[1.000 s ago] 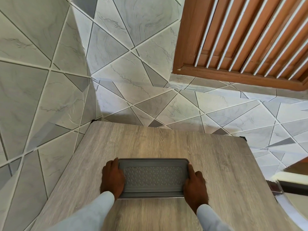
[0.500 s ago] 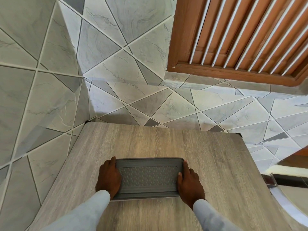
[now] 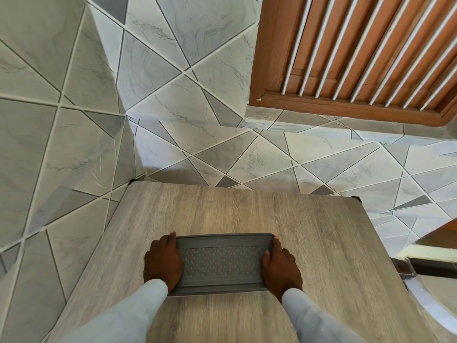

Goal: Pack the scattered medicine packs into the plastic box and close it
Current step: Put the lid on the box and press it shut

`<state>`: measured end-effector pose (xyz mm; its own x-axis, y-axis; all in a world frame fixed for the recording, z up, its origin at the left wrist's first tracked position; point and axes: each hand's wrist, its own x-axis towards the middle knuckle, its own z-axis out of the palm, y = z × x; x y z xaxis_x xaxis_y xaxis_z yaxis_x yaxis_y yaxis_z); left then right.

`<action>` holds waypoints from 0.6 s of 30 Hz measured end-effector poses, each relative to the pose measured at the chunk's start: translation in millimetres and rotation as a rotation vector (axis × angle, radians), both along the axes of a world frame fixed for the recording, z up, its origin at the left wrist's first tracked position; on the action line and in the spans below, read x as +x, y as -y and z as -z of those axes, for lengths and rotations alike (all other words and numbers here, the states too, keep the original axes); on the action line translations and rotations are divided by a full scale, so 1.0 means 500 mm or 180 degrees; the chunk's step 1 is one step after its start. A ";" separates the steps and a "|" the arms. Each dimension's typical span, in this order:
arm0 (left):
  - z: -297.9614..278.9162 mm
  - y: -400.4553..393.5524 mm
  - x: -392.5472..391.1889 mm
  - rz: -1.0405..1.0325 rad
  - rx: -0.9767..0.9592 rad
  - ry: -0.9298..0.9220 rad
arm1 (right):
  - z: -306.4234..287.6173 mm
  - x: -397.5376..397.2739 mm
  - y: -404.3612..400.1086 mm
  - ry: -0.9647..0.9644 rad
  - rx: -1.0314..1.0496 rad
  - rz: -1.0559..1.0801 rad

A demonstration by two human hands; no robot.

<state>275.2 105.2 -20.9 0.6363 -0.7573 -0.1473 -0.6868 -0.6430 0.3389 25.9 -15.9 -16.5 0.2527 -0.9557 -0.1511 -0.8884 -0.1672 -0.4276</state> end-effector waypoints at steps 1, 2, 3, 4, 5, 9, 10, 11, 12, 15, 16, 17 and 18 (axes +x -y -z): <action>-0.001 -0.001 -0.001 0.0076 0.0107 0.0144 | 0.000 0.000 0.000 0.0011 0.0004 0.0001; -0.002 -0.001 -0.005 0.0127 0.0170 0.0254 | 0.002 0.000 0.001 0.0026 0.0008 0.0011; -0.003 -0.001 -0.011 0.0185 0.0157 0.0357 | 0.003 0.000 0.002 0.0038 0.0011 0.0020; -0.002 0.001 -0.020 0.0288 0.0087 0.0418 | 0.003 -0.001 0.003 0.0045 0.0022 0.0030; 0.001 0.005 -0.034 0.0476 0.0003 0.0463 | 0.005 -0.002 0.004 0.0057 0.0039 0.0051; 0.024 0.028 -0.100 0.1288 0.0058 0.0449 | 0.012 -0.002 -0.002 0.0196 0.0111 0.0138; 0.022 0.032 -0.108 0.1318 0.0070 0.0410 | 0.013 0.000 -0.004 0.0103 0.0013 0.0132; 0.024 0.035 -0.110 0.1315 0.0043 0.0417 | 0.015 0.001 -0.004 -0.0117 -0.0214 0.0076; 0.025 0.036 -0.109 0.1330 0.0058 0.0426 | 0.018 0.001 -0.002 -0.0419 -0.0453 -0.0035; 0.019 0.037 -0.106 0.1353 0.0073 0.0411 | 0.027 0.005 0.009 -0.0801 -0.0792 -0.0504; 0.015 0.038 -0.106 0.1341 0.0072 0.0403 | 0.032 0.006 0.012 -0.0792 -0.0857 -0.0721; 0.014 0.039 -0.107 0.1336 0.0082 0.0392 | 0.035 0.007 0.016 -0.0793 -0.0902 -0.0947; 0.012 0.040 -0.108 0.1338 0.0079 0.0379 | 0.035 0.009 0.019 -0.0817 -0.0891 -0.1149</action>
